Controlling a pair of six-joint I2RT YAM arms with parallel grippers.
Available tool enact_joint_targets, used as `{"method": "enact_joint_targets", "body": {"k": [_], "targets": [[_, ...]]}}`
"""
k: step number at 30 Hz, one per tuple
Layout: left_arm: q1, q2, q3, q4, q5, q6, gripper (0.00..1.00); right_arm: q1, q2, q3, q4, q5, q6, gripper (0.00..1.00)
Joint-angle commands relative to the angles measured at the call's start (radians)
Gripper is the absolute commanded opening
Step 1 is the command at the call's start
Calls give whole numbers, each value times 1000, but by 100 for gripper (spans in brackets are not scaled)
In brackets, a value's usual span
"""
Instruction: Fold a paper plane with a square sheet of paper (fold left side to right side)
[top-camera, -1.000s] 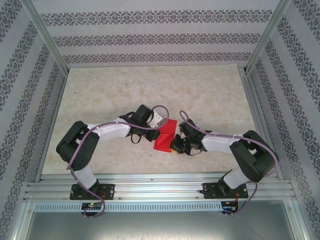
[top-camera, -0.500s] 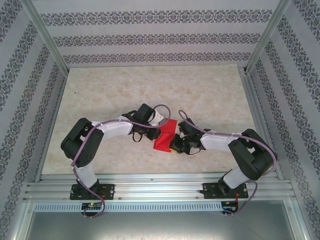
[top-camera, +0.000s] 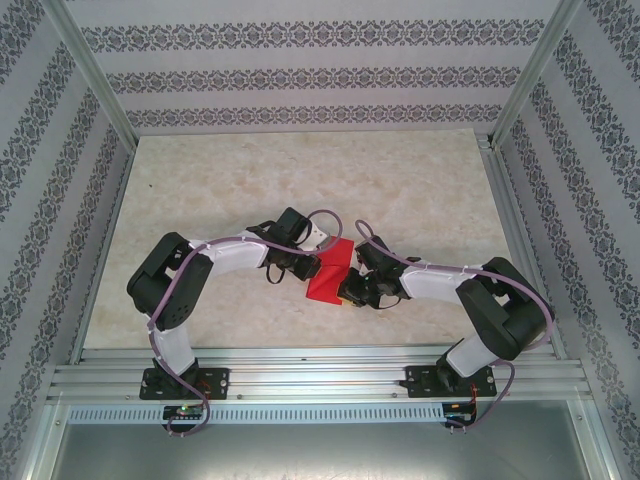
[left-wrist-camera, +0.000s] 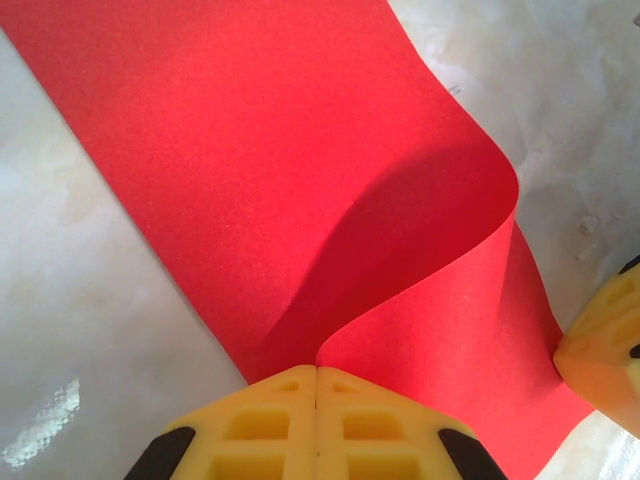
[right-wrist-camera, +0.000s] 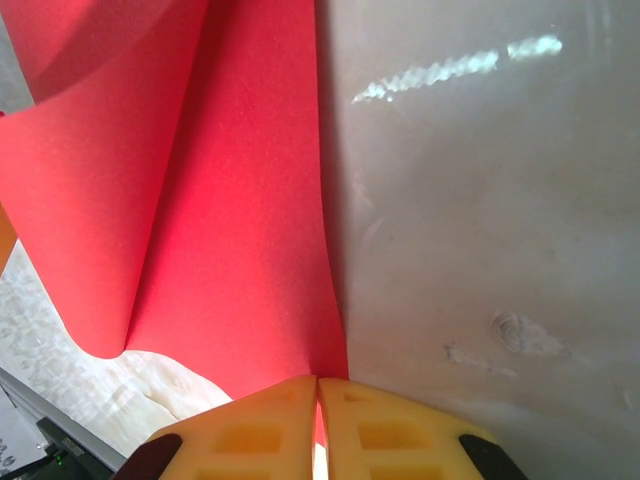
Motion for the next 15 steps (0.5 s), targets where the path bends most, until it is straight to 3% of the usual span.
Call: {"method": "enact_joint_targets", "body": {"k": [1,15], "targets": [[18,7,15,-3,-17,28,0,14,33,-3,-56,38,-18,12],[22,43,26,12,-19,23,0,18,40,0,-51,33,-19,13]]}}
